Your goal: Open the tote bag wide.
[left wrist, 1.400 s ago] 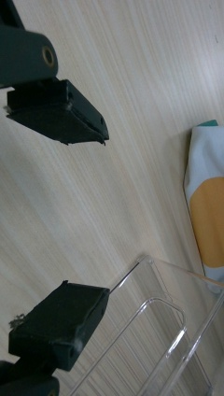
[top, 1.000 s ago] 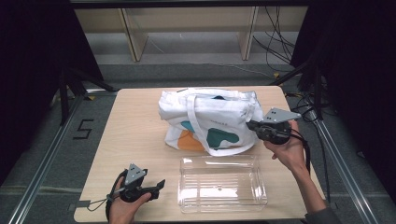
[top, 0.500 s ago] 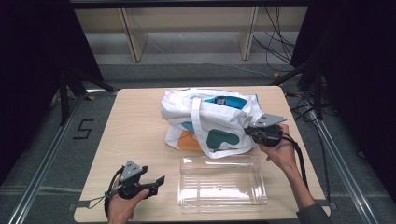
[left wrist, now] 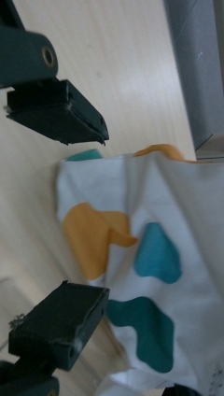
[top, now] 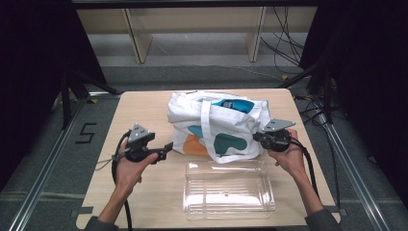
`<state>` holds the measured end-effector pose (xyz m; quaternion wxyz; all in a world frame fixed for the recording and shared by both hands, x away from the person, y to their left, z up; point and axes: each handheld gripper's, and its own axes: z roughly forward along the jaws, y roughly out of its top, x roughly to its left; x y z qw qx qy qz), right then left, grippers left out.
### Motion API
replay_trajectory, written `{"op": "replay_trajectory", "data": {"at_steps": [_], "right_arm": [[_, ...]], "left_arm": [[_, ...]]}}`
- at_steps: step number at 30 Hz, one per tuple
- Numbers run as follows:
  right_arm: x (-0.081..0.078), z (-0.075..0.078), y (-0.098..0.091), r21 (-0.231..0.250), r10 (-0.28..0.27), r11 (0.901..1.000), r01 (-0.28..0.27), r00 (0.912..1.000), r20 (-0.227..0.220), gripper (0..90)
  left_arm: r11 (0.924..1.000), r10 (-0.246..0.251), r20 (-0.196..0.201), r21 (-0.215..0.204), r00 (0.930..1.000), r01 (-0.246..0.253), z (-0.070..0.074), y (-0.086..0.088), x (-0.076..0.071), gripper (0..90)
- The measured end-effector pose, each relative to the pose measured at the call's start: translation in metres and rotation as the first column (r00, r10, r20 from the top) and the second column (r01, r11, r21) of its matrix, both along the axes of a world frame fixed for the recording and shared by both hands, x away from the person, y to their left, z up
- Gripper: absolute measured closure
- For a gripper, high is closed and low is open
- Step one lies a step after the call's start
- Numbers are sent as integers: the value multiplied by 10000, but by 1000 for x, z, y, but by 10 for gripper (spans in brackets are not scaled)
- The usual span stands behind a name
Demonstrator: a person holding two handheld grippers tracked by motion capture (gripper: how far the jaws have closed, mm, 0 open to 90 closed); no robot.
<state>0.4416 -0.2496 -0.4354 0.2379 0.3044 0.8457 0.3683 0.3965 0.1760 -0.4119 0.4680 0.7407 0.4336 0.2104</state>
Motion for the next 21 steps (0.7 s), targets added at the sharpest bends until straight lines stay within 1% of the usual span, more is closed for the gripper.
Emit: {"op": "replay_trajectory", "data": {"at_steps": [1,2,4,5,6,7,8,9,10,11,12,13,14,15,16,18,19,20,21], "right_arm": [[0,0,0,1,-12,10000,12,10000,18,857],[0,0,0,32,-17,10000,17,10000,5,857],[0,1,-1,99,2,10000,-3,10000,58,857],[0,1,-1,99,2,10000,-3,10000,58,857],[1,1,-1,111,15,9999,-16,10000,50,857],[1,2,-2,104,22,9999,-23,10000,58,856],[0,2,-1,184,-34,9998,34,10000,22,857],[1,2,-1,163,15,9999,-16,10000,78,857],[1,2,-1,151,37,9999,-39,9999,97,857],[2,2,-1,209,50,9998,-53,9999,133,857],[2,2,-1,209,50,9998,-53,9999,133,857],[2,2,-1,296,-57,9995,55,10000,68,856],[2,2,-1,296,-57,9995,55,10000,68,856],[3,2,-1,390,-105,9992,103,9999,56,857],[3,2,-1,390,-105,9992,103,9999,56,857],[4,2,-1,397,-101,9992,95,9999,128,856],[4,2,-1,394,-55,9992,49,9998,167,856],[5,2,-1,481,-72,9988,66,9999,126,856],[5,2,0,490,-47,9988,37,9998,200,856]], "left_arm": [[9999,18,27,131,10000,-18,6,-2,7,240],[9998,-84,20,154,10000,84,10,-4,14,255],[9995,-135,-72,294,9999,137,16,-7,28,253],[9988,-189,-78,440,9998,192,17,-8,32,253],[9971,-272,-85,706,9996,277,18,-9,38,270],[9977,-231,-26,644,9997,232,17,-11,43,294],[9964,-358,24,766,9994,356,17,-12,48,305],[9957,-466,148,806,9988,452,16,-15,53,328],[9928,-622,261,1038,9977,592,15,-16,57,374],[9916,-822,445,1042,9956,772,12,-20,64,447],[9916,-822,445,1042,9956,772,12,-20,64,488],[9885,-898,437,1257,9950,837,12,-19,66,532],[9906,-814,570,1149,9950,745,10,-22,69,532],[9837,-973,621,1575,9933,865,9,-24,72,626],[9765,-969,701,1996,9928,812,8,-26,73,626],[9670,-1174,616,2345,9912,1000,8,-28,76,726],[9666,-1227,645,2341,9903,1045,8,-30,78,759],[9635,-1186,596,2482,9911,1004,8,-30,78,782],[9594,-1252,634,2621,9901,1046,8,-31,79,790]]}}
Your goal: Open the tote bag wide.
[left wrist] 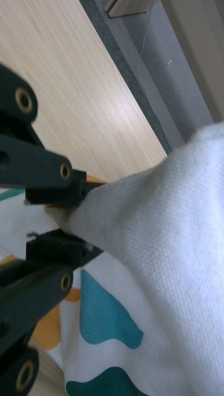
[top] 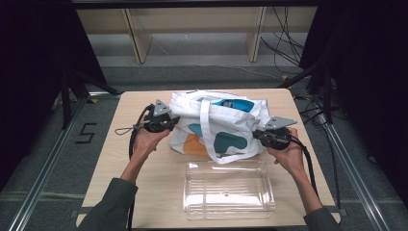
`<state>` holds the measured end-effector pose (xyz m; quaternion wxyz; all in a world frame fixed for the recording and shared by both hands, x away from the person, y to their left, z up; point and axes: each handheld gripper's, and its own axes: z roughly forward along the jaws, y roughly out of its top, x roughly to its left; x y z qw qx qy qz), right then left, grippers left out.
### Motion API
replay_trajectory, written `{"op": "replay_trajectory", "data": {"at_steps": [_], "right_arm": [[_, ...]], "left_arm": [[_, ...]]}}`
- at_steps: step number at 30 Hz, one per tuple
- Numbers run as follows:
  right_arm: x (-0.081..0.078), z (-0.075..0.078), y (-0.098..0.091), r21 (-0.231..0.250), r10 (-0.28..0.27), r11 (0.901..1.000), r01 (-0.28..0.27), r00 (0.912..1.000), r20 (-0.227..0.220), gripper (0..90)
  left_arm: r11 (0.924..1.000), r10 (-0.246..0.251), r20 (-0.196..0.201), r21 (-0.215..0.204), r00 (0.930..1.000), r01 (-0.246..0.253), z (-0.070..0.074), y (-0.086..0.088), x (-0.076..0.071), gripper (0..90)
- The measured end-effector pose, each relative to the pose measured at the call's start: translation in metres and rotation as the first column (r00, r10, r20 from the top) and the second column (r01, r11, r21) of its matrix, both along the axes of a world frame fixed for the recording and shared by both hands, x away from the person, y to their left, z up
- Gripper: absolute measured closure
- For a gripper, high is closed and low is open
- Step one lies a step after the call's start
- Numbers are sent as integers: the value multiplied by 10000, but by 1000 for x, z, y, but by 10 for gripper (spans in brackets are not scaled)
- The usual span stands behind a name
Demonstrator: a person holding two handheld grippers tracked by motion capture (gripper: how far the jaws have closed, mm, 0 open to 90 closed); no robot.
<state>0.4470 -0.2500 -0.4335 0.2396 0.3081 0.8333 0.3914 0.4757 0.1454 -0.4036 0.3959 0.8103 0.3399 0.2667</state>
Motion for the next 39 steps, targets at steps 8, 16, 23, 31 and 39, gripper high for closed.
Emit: {"op": "replay_trajectory", "data": {"at_steps": [8,16,23,31,39], "right_arm": [[0,0,3,282,-93,9996,87,9997,214,856],[0,-1,11,54,-7,10000,5,9993,372,856],[4,-8,13,-326,-15,9995,26,9995,321,855],[13,-11,8,-322,-329,9989,341,9988,359,857],[11,-15,10,-584,-260,9979,279,9991,330,856]], "left_arm": [[9990,81,-389,436,9992,-64,-28,6,2,811],[9956,276,-806,916,9964,-202,-54,5,9,811],[9915,355,-1025,1280,9941,-222,-73,-4,13,809],[9942,532,-1282,994,9903,-405,-77,-5,18,801],[9932,874,-1619,904,9829,-734,-79,-5,17,672]]}}
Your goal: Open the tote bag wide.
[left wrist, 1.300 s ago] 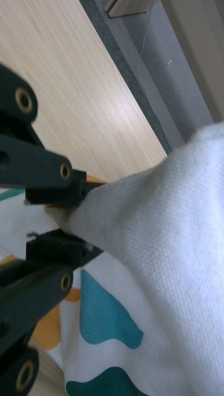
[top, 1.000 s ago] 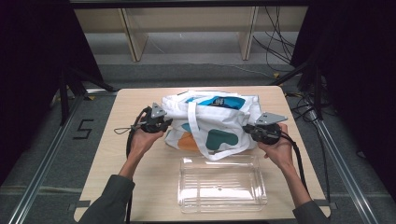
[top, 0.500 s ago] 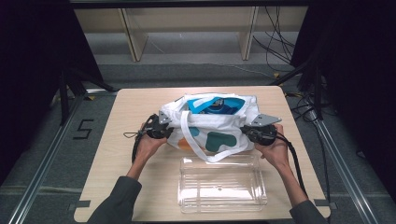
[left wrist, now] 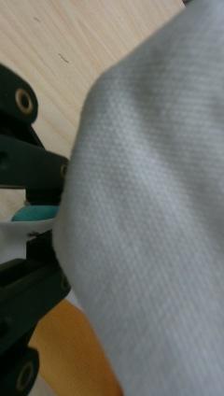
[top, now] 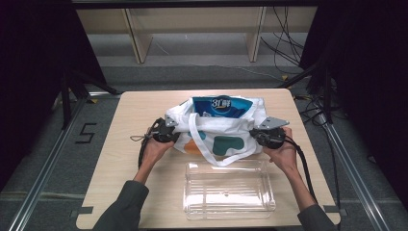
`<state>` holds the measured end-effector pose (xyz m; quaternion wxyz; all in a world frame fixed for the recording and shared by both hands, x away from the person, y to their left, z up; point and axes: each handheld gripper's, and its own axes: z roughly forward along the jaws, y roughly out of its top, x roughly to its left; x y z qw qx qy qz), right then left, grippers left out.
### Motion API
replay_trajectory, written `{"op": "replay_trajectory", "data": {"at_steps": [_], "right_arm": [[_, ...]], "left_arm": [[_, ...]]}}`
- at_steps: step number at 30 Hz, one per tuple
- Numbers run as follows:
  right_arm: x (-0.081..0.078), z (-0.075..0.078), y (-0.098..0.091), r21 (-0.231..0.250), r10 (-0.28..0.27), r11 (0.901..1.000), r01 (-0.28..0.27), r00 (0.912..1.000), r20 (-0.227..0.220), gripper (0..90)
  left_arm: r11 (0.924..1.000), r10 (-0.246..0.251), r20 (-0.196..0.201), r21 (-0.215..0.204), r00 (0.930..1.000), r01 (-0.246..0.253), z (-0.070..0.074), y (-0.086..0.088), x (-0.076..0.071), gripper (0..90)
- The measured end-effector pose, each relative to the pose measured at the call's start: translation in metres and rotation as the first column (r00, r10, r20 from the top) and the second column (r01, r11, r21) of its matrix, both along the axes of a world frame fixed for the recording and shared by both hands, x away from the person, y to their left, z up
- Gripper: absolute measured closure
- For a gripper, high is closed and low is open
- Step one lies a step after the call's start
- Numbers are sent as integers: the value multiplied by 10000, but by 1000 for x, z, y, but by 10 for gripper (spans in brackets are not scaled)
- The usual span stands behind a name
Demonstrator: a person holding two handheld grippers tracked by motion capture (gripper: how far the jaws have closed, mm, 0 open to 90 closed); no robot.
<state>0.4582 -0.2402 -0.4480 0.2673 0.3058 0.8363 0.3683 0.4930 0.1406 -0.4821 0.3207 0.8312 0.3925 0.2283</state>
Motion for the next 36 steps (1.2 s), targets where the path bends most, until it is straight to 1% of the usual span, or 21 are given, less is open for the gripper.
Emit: {"op": "replay_trajectory", "data": {"at_steps": [2,5,7,8,11,13,15,17,18,19,20,21,23,24,25,26,27,28,29,32,36], "right_arm": [[0,0,0,22,-20,10000,21,10000,-90,856],[1,-1,-1,110,-118,9999,119,9998,-145,856],[2,0,-1,120,-62,9999,64,9999,-148,856],[2,0,-2,90,34,10000,-33,10000,-85,856],[0,1,-2,287,-166,9994,171,9997,-175,856],[2,2,-3,215,-96,9997,98,9999,-95,856],[2,2,-4,188,5,9998,-4,10000,-67,856],[1,3,-4,369,-162,9992,169,9997,-201,856],[2,2,-3,415,-128,9990,133,9998,-124,856],[0,3,-3,440,-212,9988,224,9994,-269,855],[0,3,-2,477,-262,9985,273,9994,-228,856],[1,3,-4,363,-133,9992,137,9998,-120,855],[2,4,-4,384,-105,9992,109,9999,-107,855],[2,4,-4,380,-98,9992,102,9999,-105,855],[2,4,-4,409,-97,9991,101,9999,-109,855],[2,4,-4,432,-89,9990,95,9999,-133,855],[1,4,-5,426,-88,9990,94,9999,-126,855],[1,5,-5,471,-124,9988,130,9998,-124,855],[1,5,-5,471,-124,9988,130,9998,-124,855],[1,5,-6,472,-79,9989,81,10000,-47,855],[1,6,-5,526,-141,9985,140,9999,-1,856]], "left_arm": [[9997,9,-368,-224,9993,-17,6,5,-8,552],[9980,503,-596,-345,9970,-524,17,13,-21,378],[9980,361,-833,-493,9959,-403,32,22,-34,335],[9972,350,-735,-634,9967,-397,37,24,-38,344],[9922,-424,-679,-1202,9968,340,62,30,-58,346],[9743,-868,-407,-2119,9954,763,73,22,-71,344],[9589,-1377,-223,-2533,9902,1276,83,12,-81,337],[9285,-1812,-104,-3313,9834,1676,90,1,-87,324],[9094,-2161,-102,-3662,9763,1974,93,-6,-89,319],[8963,-2567,-80,-3760,9665,2350,96,-15,-90,317],[8890,-2833,-55,-3766,9590,2605,97,-23,-91,311],[8879,-2937,-134,-3742,9558,2676,97,-29,-90,307],[9052,-2730,-90,-3411,9620,2536,96,-40,-86,309],[9031,-2458,-51,-3645,9693,2271,94,-45,-83,323],[8950,-2676,-109,-3733,9635,2443,93,-47,-80,379],[8936,-2744,247,-3627,9613,2644,92,-49,-78,506],[8990,-2785,636,-3338,9583,2834,89,-52,-77,628],[9157,-2839,742,-2747,9560,2933,88,-53,-75,773],[9250,-2813,845,-2413,9559,2935,86,-54,-73,773],[9590,-2349,1028,-1376,9666,2477,70,-54,-61,868],[9780,-1683,576,-1148,9840,1740,41,-46,-41,876]]}}
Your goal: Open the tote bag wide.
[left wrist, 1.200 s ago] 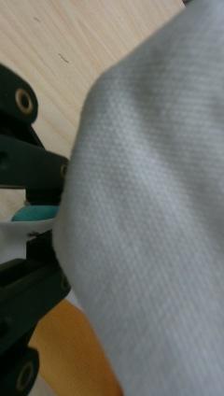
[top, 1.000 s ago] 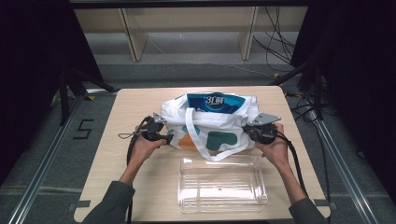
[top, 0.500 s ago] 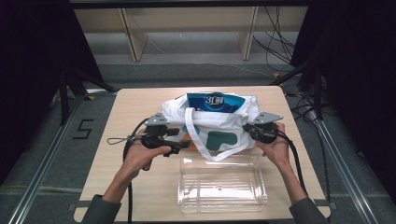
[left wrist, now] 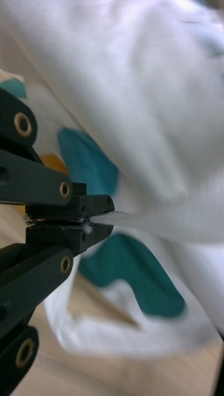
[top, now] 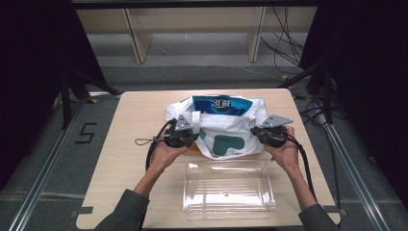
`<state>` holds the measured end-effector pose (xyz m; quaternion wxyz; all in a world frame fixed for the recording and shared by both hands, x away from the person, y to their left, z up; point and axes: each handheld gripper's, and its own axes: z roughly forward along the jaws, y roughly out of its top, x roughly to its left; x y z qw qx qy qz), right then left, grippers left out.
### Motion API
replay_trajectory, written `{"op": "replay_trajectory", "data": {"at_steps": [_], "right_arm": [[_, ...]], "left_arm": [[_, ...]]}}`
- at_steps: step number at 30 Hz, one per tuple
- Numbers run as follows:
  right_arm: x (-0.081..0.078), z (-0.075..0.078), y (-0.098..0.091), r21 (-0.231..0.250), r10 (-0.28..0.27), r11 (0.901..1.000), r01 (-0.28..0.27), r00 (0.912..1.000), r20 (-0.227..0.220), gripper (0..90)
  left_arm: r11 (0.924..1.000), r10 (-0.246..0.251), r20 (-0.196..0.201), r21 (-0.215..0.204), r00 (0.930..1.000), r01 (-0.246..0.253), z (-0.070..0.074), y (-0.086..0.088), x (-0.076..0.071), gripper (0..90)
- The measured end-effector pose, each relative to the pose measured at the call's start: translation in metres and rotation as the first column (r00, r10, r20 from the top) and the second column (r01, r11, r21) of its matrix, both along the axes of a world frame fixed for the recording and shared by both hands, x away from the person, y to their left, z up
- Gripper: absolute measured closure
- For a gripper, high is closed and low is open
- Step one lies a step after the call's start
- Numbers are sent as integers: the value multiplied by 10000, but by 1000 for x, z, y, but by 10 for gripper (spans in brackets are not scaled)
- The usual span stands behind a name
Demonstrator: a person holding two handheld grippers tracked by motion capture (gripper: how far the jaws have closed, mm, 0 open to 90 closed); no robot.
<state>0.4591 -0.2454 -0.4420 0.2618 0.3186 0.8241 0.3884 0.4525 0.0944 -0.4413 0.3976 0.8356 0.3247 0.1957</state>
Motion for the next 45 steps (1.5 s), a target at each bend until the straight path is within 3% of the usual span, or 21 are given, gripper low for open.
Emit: {"op": "replay_trajectory", "data": {"at_steps": [3,6,8,10,12,14,15,17,19,20,23,24,26,28,29,31,34,36,38,40,45], "right_arm": [[0,0,-1,3,-24,10000,24,10000,-38,855],[0,-1,-1,-9,49,10000,-49,9998,-188,855],[1,-4,-1,-202,124,9997,-133,9990,-439,855],[-1,-8,0,-303,59,9995,-79,9978,-659,856],[-3,-10,0,-362,137,9992,-169,9962,-859,857],[-4,-11,-3,-390,215,9989,-256,9945,-1022,857],[-7,-13,-3,-104,121,9999,-136,9913,-1312,858],[-8,-15,-6,-35,161,9999,-167,9906,-1355,857],[-8,-18,-8,-226,328,9991,-360,9910,-1294,858],[-8,-19,-8,-286,321,9989,-360,9913,-1278,858],[-6,-23,-6,-415,434,9979,-493,9903,-1320,858],[-9,-24,-4,-315,249,9990,-302,9873,-1570,859],[-10,-23,-4,-310,241,9991,-293,9872,-1575,858],[-10,-22,-5,-263,274,9991,-320,9871,-1577,858],[-10,-22,-5,-296,290,9990,-341,9871,-1576,858],[-10,-23,-5,-287,337,9989,-381,9893,-1422,858],[-10,-23,-6,-277,341,9989,-384,9893,-1419,858],[-10,-23,-6,-286,336,9989,-381,9891,-1432,858],[-10,-23,-6,-276,361,9988,-405,9891,-1425,858],[-10,-22,-6,-266,370,9988,-413,9887,-1452,858],[-11,-22,-5,-152,305,9993,-334,9867,-1595,856]], "left_arm": [[9997,207,-439,172,9988,-199,-17,8,7,877],[9992,340,-899,-182,9954,-357,-29,14,7,874],[9991,333,-1053,-232,9939,-359,-31,16,2,859],[9998,179,-1241,14,9921,-178,-28,17,-4,778],[9999,63,-960,84,9954,-55,-17,20,-13,663],[9997,7,-807,-261,9967,-28,3,27,-22,578],[9993,58,-742,-367,9972,-86,12,30,-26,513],[9974,197,-443,-678,9988,-227,31,37,-33,437],[9919,574,-86,-1129,9983,-581,50,44,-34,377],[9836,890,55,-1580,9960,-870,56,44,-33,359],[9825,1173,332,-1492,9925,-1111,72,46,-23,344],[9791,1316,490,-1626,9901,-1221,76,44,-18,344],[9773,1375,413,-1680,9896,-1288,80,39,-8,383],[9798,1391,373,-1502,9896,-1321,80,32,2,445],[9844,1351,320,-1179,9903,-1305,79,29,6,461],[9820,1487,332,-1225,9883,-1436,77,23,14,474],[9873,1406,449,-807,9890,-1367,74,18,27,605],[9859,1430,172,-903,9896,-1409,69,18,35,717],[9866,1490,-230,-639,9886,-1502,58,18,40,801],[9870,1449,-513,-631,9881,-1480,47,20,42,832],[9903,1264,-701,-492,9895,-1300,31,28,40,853]]}}
